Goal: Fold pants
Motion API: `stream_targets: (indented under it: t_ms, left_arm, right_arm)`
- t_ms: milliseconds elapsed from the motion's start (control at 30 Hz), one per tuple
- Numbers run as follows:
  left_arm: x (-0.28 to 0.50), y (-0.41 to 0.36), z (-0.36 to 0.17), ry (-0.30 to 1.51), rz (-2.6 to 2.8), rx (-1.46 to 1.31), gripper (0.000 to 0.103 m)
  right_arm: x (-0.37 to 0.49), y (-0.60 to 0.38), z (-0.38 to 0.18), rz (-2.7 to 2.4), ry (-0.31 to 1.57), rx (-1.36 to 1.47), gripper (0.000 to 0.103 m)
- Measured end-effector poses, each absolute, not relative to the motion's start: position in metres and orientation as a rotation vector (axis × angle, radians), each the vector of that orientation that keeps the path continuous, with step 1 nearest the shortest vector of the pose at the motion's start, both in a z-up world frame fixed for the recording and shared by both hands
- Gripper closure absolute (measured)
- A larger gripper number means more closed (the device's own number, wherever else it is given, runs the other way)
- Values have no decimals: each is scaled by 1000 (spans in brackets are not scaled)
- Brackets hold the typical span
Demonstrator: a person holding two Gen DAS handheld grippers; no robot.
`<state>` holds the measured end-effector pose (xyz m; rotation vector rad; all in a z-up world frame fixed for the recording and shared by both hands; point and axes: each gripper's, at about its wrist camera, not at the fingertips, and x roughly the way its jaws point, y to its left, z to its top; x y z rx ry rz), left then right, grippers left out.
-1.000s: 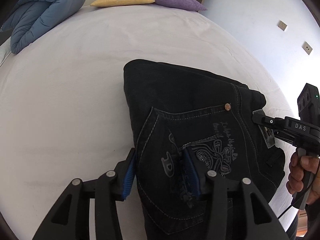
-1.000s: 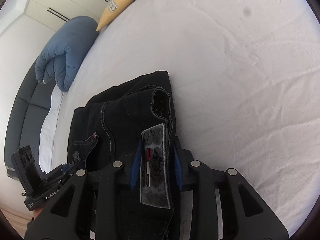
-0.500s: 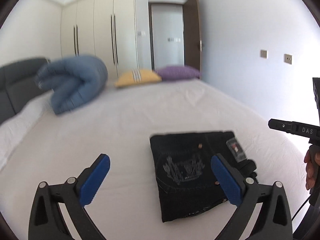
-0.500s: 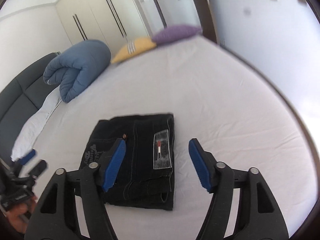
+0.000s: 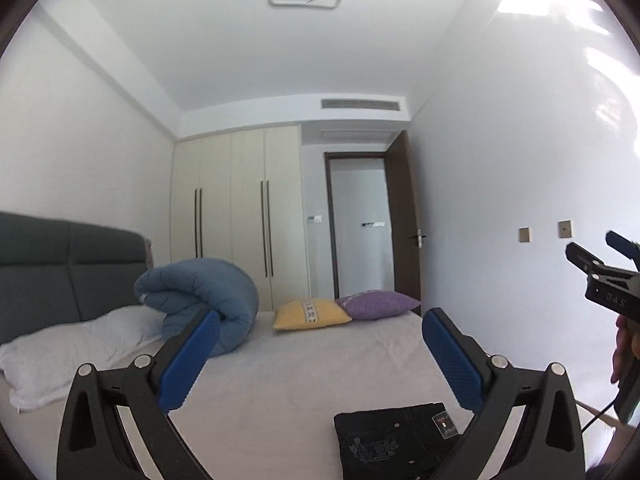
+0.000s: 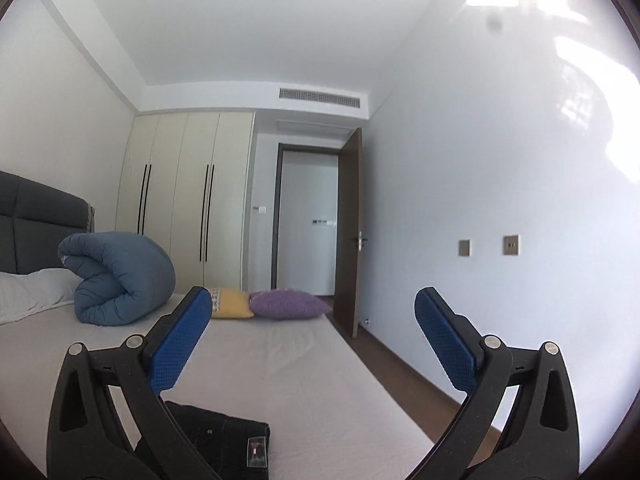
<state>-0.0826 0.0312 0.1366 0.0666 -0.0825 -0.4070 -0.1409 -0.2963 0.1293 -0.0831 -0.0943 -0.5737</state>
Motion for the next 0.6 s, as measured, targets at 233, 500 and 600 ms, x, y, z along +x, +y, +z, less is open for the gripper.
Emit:
stream_targets:
  t_ms: [233, 500, 600]
  left_arm:
    - [-96, 31, 178, -90, -316, 168, 0]
    - [-63, 7, 166, 138, -323, 129, 0]
    - [-39, 0, 145, 282, -333, 79, 0]
  right_arm:
    - [-202, -267, 173, -624, -178, -155, 0]
    - [-227, -266, 193, -557, -9, -29, 0]
    - [-227, -264, 187, -535, 59, 8, 0]
